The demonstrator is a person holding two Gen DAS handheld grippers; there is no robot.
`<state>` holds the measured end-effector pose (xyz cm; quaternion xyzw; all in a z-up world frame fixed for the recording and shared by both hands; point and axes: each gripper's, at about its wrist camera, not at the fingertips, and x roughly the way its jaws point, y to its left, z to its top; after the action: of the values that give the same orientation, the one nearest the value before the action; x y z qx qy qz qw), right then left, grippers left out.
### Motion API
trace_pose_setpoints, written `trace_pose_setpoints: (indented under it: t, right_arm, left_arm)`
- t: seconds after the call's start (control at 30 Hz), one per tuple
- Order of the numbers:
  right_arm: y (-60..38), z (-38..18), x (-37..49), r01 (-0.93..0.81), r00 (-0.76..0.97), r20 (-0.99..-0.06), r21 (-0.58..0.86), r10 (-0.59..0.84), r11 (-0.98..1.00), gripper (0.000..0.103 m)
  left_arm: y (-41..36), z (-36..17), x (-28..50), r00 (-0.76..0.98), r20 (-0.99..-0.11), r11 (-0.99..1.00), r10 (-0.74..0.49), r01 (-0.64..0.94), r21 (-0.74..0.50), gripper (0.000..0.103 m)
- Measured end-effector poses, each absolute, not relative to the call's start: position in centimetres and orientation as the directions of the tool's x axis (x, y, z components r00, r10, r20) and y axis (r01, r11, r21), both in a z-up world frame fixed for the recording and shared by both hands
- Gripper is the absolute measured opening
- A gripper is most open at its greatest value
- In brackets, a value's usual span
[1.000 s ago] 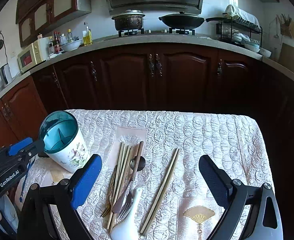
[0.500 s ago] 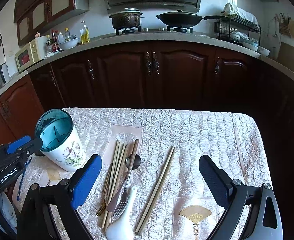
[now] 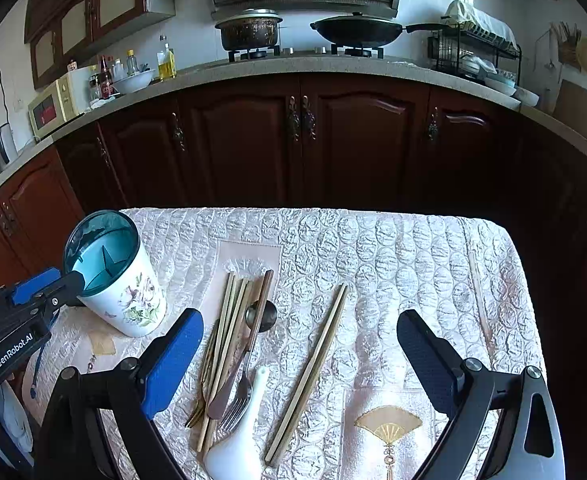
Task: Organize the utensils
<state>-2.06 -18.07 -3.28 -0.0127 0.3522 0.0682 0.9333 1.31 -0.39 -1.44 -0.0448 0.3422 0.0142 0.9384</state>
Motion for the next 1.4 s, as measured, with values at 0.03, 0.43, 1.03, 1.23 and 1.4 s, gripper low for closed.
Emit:
trace_pose_setpoints:
  t: [0.03, 0.43, 1.03, 1.23, 1.4]
  right_arm:
    - [-18.1, -3.3, -2.1, -0.136, 0.743, -0.659, 0.023, 0.117, 0.990, 0.097]
    - [-18.8, -3.9, -1.8, -0.127, 0.730, -0.675, 0.025, 0.110, 0.992, 0.097]
    - [-20.9, -10.9, 1.7, -0.156, 0.581, -0.802, 0.059, 0.140, 0.986, 0.079]
    - [-21.1, -12.3, 2.5, -0.158, 0.555, -0.817, 0.085, 0.160, 0.984, 0.079]
    - [-21.3, -13.1, 3.2, -0.163, 0.538, -0.826, 0.094, 0.168, 0.982, 0.079]
  left_arm:
    - [-0.4, -1.5, 1.4, 0.764, -0.645, 0.996, -0.001, -0.057, -0.069, 0.042]
    - [-0.6, -1.9, 1.7, 0.763, -0.646, 0.996, -0.022, -0.039, -0.080, 0.042]
    - [-3.7, -8.2, 5.1, 0.604, -0.767, 0.975, -0.218, 0.106, -0.194, 0.037]
    - [-4.4, -12.1, 7.4, 0.498, -0.832, 0.969, -0.246, 0.123, -0.213, 0.031]
    - [-4.9, -14.3, 8.6, 0.441, -0.863, 0.969, -0.246, 0.120, -0.215, 0.024]
